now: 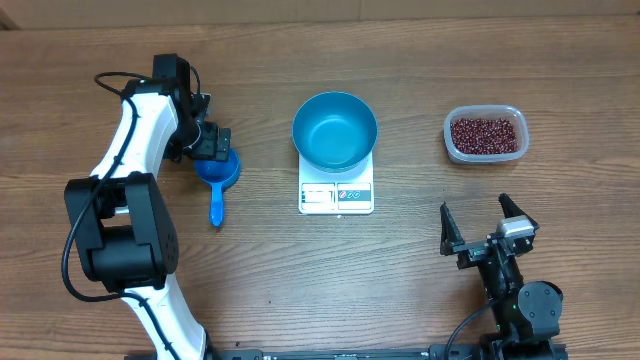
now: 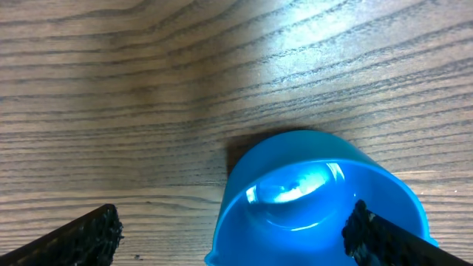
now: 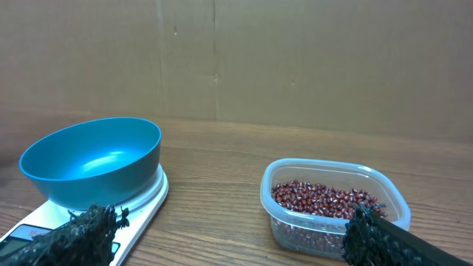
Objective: Scoop item into bowl and weigh 150g on scale
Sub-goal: 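Close the left gripper on the blue scoop's rim, then lift the blue scoop with the left gripper over the teal bowl, then reach the right gripper to the scoop handle beside the left gripper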
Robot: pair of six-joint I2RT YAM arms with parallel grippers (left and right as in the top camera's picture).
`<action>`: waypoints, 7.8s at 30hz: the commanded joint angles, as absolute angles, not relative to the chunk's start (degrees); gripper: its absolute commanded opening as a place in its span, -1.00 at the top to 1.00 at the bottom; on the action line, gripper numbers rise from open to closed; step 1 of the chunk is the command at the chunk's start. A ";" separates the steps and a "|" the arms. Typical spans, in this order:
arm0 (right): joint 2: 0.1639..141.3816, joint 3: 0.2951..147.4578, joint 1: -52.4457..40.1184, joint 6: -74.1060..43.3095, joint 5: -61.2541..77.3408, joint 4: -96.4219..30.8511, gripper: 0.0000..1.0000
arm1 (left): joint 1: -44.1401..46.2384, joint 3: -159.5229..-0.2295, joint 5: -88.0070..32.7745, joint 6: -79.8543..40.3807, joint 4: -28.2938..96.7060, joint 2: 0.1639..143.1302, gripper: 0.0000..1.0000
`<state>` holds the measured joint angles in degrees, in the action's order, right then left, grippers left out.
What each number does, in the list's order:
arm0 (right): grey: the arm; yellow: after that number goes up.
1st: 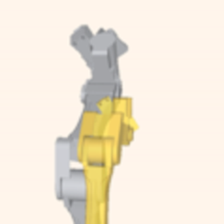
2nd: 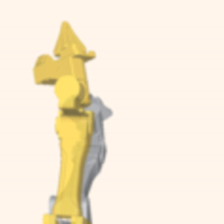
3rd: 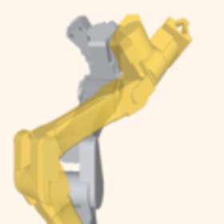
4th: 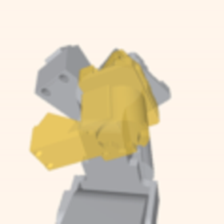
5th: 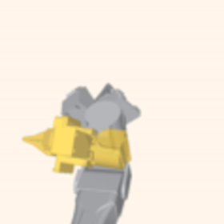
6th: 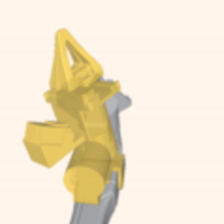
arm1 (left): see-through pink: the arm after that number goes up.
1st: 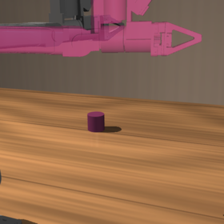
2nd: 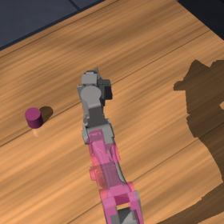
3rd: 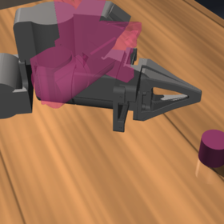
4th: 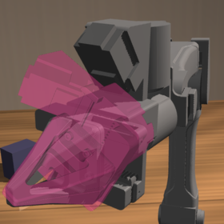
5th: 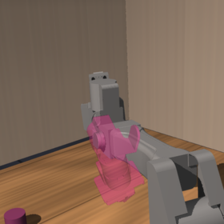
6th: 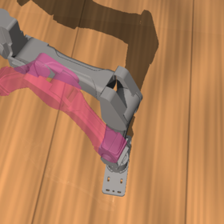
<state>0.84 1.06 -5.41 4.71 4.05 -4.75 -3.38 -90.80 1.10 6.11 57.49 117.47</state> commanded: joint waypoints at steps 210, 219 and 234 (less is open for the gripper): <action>82.17 46.74 -10.76 -60.20 34.11 29.28 -1.00 | 22.46 -129.16 -5.74 -79.72 72.03 117.99 0.91; 82.17 46.74 -13.52 -60.01 31.97 29.34 -0.88 | 24.49 -129.16 -5.32 -79.75 72.01 118.02 0.91; 82.17 46.74 -14.52 -60.01 29.34 29.54 -0.16 | 28.14 -129.16 -2.33 -79.77 71.92 118.08 0.91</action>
<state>82.19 45.65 -14.04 -60.16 30.39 29.04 27.38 -127.81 -3.95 -79.15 72.01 118.10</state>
